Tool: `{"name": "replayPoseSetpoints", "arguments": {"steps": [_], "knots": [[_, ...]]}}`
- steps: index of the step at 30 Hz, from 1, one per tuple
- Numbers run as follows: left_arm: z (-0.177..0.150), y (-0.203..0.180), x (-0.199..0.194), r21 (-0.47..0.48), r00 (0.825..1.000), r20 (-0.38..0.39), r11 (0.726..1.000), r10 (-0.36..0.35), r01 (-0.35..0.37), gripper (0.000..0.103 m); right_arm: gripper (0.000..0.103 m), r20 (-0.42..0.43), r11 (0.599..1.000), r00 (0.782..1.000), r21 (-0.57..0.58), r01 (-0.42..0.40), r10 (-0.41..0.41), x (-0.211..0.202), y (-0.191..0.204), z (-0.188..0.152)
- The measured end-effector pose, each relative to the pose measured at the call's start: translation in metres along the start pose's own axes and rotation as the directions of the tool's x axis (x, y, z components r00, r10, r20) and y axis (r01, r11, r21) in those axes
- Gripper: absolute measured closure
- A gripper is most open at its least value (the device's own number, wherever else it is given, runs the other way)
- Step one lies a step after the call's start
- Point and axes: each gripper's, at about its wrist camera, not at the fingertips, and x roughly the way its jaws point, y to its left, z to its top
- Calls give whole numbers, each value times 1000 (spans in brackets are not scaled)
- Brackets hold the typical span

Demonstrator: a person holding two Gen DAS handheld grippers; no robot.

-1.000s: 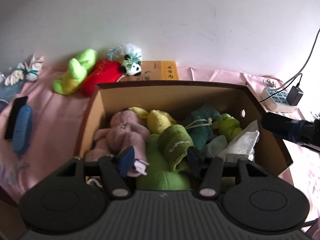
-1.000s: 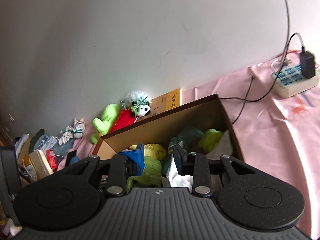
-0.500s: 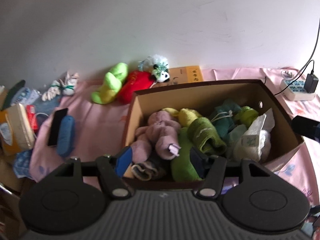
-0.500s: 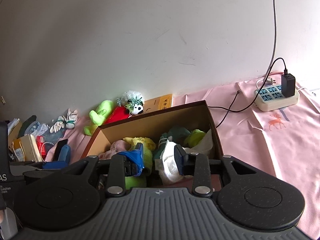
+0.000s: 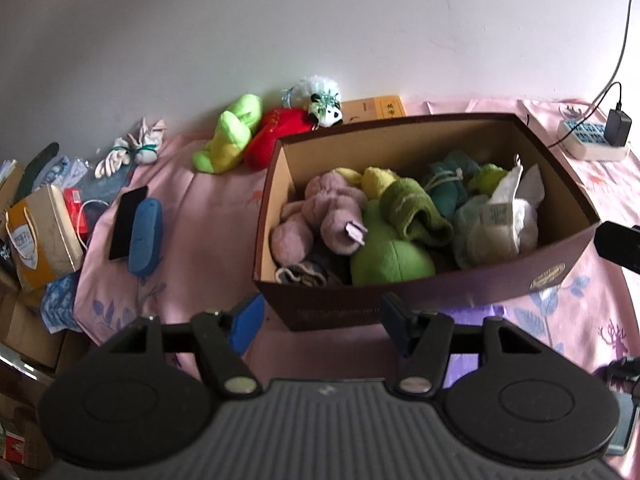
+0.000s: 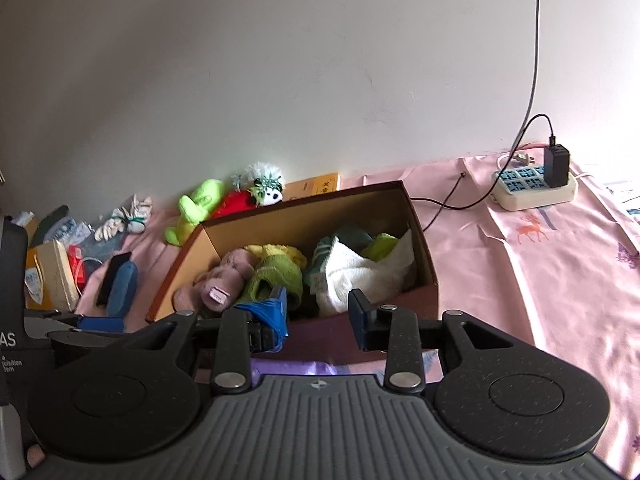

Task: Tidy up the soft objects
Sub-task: 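Withdraw both tools from the box toward the purple tissue pack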

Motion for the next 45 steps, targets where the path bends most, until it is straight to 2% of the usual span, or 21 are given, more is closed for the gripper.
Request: {"name": "replayPoseSetpoints", "arguments": {"steps": [26,37,45], "knots": [[-26,5,8,7,996,-76,999,-44,45,41,86,-101,993,988,-21,116,-118,-2,6,-30],[-35,2,15,3,991,-112,998,-68,69,41,85,-151,990,979,-24,137,-139,-1,7,-42],[-41,-6,12,6,989,-130,998,-64,65,41,85,-178,993,977,-40,109,-115,-1,3,-45]]}}
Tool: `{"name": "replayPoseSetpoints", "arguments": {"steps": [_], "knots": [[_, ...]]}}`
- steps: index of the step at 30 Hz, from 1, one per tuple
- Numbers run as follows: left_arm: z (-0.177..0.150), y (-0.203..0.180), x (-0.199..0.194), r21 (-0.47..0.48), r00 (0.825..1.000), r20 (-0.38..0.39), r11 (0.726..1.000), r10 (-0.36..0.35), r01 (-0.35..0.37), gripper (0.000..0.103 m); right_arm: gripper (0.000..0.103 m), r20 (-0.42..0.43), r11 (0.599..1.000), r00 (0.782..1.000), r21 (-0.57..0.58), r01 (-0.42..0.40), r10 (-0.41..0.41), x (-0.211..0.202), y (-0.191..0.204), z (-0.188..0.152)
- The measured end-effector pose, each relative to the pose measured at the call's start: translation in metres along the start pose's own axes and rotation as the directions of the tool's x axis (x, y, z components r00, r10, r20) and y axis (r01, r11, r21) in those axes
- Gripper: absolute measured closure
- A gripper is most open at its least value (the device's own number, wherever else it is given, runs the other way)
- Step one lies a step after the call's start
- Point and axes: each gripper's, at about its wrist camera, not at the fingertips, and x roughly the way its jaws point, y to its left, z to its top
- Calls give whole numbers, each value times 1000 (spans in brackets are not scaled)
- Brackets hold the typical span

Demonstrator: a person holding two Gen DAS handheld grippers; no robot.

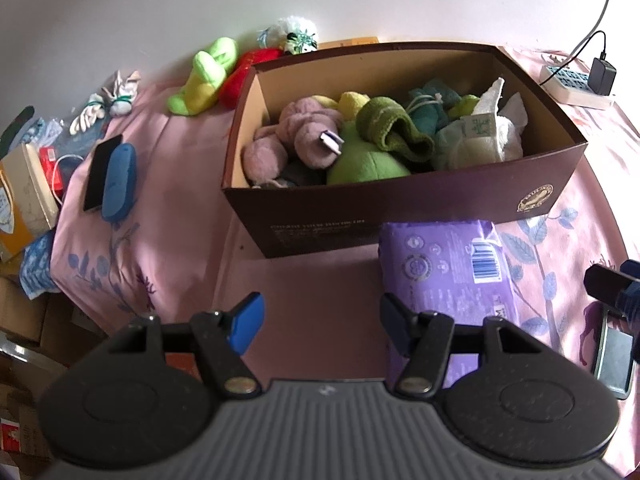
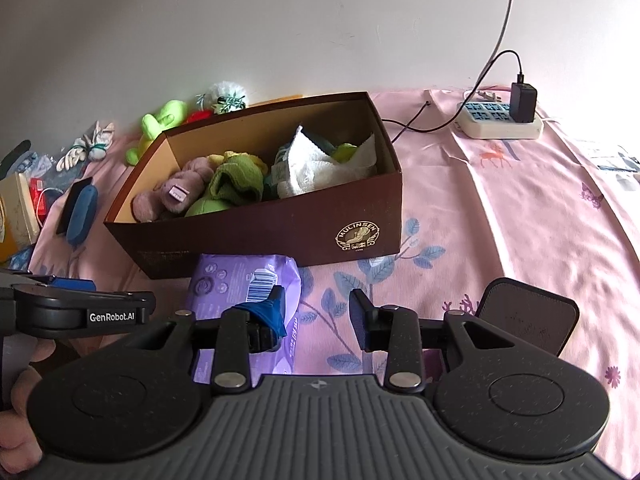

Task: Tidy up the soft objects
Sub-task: 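Withdraw both tools from the box toward the purple tissue pack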

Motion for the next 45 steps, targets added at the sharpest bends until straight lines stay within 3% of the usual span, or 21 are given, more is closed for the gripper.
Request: {"name": "replayPoseSetpoints", "arguments": {"steps": [19,45], "knots": [[-13,-38,-24,-88,996,-31,992,82,-84,41,84,-66,989,989,-43,-139,136,-11,-39,-1],[-32,-36,-19,-155,985,-96,975,143,-157,41,83,-147,968,960,-52,-247,237,2,-44,-10]]}}
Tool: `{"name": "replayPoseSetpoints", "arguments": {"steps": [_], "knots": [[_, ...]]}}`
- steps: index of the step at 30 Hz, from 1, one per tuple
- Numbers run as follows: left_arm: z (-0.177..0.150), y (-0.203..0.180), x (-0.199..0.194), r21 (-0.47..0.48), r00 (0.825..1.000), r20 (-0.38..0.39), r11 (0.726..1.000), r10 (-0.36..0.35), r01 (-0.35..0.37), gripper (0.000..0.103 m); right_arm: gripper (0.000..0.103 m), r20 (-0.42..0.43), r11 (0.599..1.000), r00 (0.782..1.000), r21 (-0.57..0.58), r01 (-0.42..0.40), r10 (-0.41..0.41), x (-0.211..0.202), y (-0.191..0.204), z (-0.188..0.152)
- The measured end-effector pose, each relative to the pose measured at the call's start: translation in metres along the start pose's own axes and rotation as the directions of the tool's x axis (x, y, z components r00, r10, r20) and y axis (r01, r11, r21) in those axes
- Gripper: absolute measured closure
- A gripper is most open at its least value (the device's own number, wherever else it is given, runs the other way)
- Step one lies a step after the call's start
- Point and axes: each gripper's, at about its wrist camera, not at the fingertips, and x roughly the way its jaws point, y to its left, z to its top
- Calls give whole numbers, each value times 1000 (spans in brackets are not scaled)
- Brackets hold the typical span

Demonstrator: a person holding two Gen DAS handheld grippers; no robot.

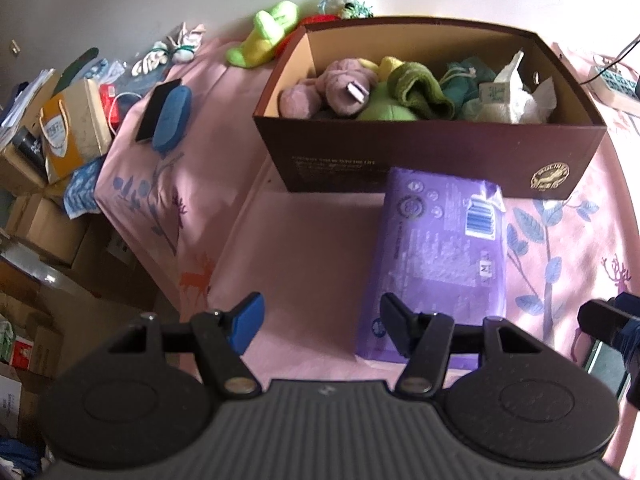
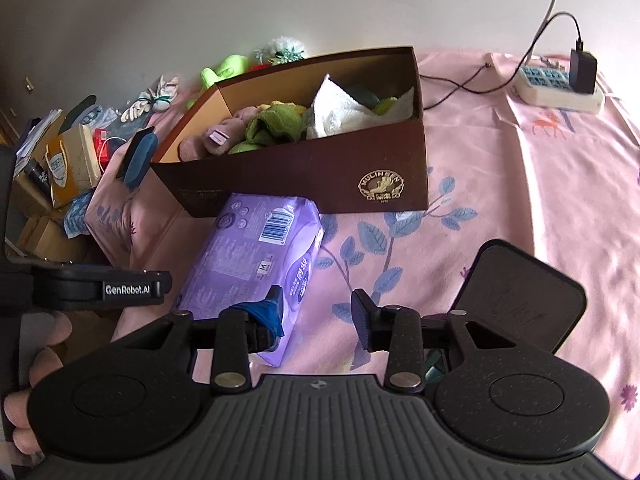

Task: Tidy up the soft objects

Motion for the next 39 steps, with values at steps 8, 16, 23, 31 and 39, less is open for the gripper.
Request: {"name": "replayPoseSetpoints", "arguments": {"steps": [8,16,23,31,39], "knots": [[22,11,5,74,998,51,997,-40,36,41,82,82,999,996,26,38,-40,-4,14,13],[36,18,18,149,992,81,985,-99,87,41,81,110,990,989,112,81,-94,3,20,13],[54,28,20,178,986,123,980,-117,94,41,81,131,985,980,102,139,-152,2,30,25],[95,86,-12,218,942,337,973,-4,-74,41,80,262,979,944,35,199,-201,-25,34,67],[101,142,-31,167,922,381,976,66,-138,41,80,292,972,927,66,227,-237,-41,21,80]]}}
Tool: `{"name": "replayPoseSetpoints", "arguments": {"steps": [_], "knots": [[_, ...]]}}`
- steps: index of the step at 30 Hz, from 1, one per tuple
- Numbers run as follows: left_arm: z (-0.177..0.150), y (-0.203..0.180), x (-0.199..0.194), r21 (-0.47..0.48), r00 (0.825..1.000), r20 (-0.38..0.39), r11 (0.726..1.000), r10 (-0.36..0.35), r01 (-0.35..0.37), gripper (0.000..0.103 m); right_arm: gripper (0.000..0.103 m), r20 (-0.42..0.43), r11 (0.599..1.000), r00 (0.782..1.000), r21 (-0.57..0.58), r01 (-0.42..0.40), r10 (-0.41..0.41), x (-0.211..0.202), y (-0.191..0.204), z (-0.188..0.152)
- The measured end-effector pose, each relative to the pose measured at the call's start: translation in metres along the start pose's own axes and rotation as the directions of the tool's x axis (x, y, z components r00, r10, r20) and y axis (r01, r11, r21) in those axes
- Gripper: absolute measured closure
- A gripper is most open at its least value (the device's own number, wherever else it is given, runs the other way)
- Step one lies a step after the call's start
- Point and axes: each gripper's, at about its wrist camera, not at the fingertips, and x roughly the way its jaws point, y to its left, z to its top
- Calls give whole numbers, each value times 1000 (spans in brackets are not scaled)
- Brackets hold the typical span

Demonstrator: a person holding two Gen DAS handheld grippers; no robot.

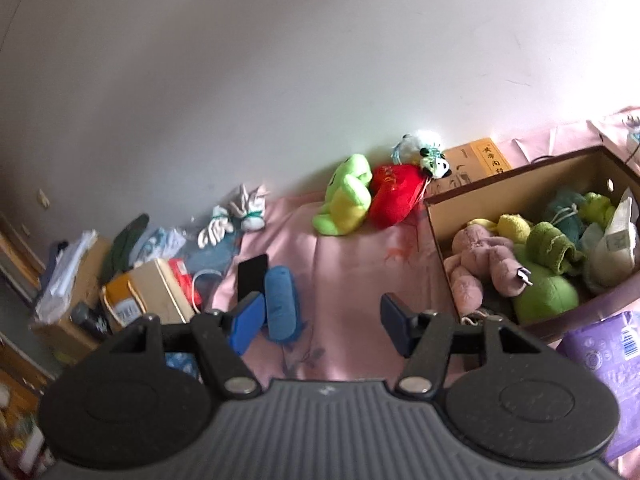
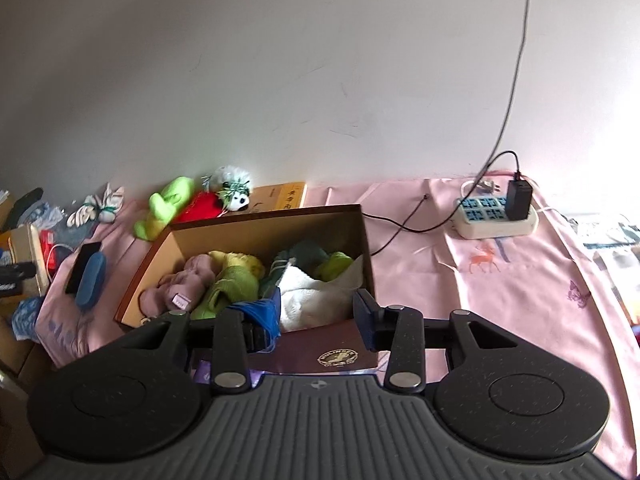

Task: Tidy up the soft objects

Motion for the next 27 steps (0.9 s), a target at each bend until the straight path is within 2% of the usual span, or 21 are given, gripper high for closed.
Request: {"name": "replayPoseSetpoints", "arguments": {"steps": [3,11,19,27], "knots": [[-2,2,-5,-52,999,-17,998,-44,43,41,80,-12,1000,1000,14,14,-14,-1,-3,-1],[-8,-40,-9,-86,989,-56,988,-136,131,40,79,-31,1000,1000,25,0,1,-3,2,-9],[-4,-68,-8,-94,981,-88,982,-175,166,40,79,-43,999,999,37,-1,3,-3,3,-12],[-1,-80,-1,-129,970,-115,971,-216,201,40,78,-45,998,999,61,17,-14,3,1,-13]]}}
